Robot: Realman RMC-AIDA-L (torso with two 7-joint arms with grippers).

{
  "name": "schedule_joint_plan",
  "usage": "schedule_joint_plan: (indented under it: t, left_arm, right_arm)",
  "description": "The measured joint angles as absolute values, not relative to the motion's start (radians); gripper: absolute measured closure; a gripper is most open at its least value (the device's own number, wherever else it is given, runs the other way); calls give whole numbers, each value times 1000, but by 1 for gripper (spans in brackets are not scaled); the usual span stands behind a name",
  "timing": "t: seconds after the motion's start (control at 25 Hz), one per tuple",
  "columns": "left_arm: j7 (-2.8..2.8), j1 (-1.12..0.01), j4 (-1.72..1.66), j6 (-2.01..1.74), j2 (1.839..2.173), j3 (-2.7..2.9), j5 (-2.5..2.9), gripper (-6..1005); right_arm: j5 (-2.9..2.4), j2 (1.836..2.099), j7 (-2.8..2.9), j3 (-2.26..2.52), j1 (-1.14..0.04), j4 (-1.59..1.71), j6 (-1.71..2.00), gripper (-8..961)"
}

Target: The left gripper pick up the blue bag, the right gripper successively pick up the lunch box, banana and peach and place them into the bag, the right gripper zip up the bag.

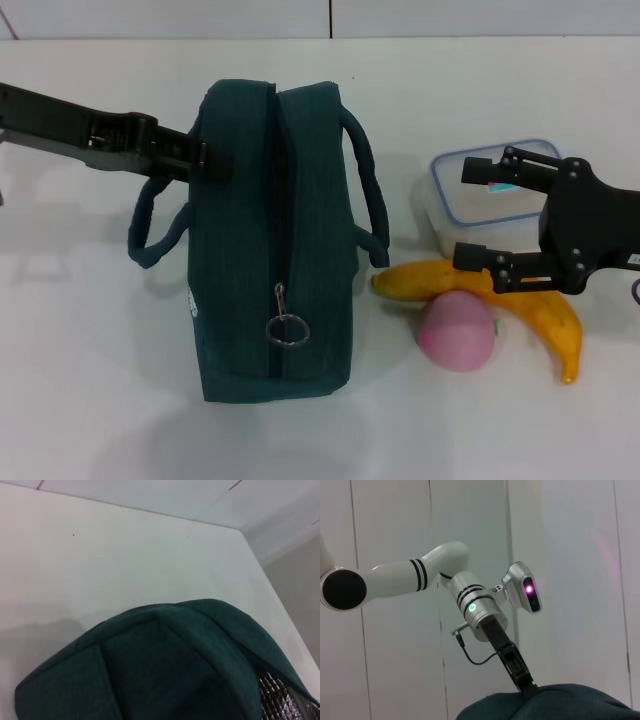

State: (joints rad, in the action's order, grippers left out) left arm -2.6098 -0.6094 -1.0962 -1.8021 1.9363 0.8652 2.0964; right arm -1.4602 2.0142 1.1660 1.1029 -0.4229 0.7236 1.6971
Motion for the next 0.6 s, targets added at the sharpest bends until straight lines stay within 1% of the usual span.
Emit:
schedule_joint_plan:
  t: [0.6]
  left_arm:
    - [-2629, -621, -1029, -1801, 1937, 860, 2097, 692]
  right_arm:
    - [-1378, 2014, 1156, 1101, -416, 632, 1705, 71]
